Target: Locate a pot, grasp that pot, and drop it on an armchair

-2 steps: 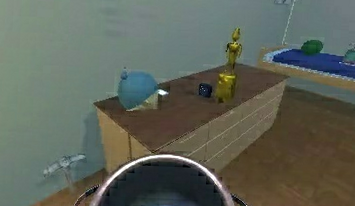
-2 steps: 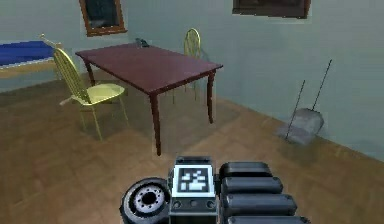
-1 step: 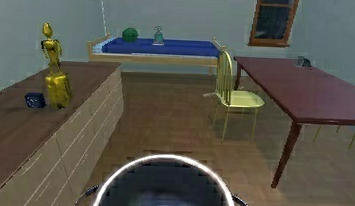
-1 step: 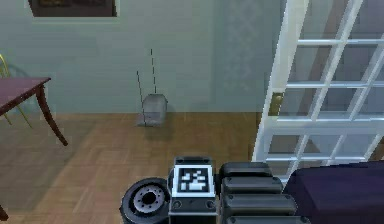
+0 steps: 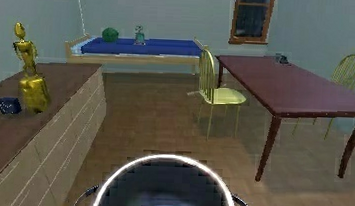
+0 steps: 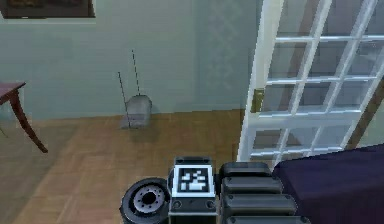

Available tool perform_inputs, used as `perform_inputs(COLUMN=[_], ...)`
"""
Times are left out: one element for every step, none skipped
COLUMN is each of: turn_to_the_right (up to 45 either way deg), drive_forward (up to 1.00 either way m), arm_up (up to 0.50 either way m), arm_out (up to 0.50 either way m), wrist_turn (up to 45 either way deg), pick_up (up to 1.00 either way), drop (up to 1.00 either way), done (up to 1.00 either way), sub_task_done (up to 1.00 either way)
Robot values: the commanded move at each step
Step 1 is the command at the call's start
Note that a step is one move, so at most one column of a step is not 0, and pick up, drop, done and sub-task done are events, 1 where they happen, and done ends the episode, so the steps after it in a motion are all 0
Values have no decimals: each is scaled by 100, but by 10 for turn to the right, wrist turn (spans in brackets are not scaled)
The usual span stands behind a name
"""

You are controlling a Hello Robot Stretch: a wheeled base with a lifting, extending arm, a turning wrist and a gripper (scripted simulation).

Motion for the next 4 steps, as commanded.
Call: perform_inputs(turn_to_the_right=[-450, -450, -150, -30], drive_forward=[0, 0, 0, 0], arm_up=[0, 0, 0, 0], arm_out=[0, 0, 0, 0], wrist_turn=[0, 0, 0, 0], pick_up=[0, 0, 0, 0], drop=[0, 0, 0, 0], done=[0, 0, 0, 0], sub_task_done=[0, 0, 0, 0])
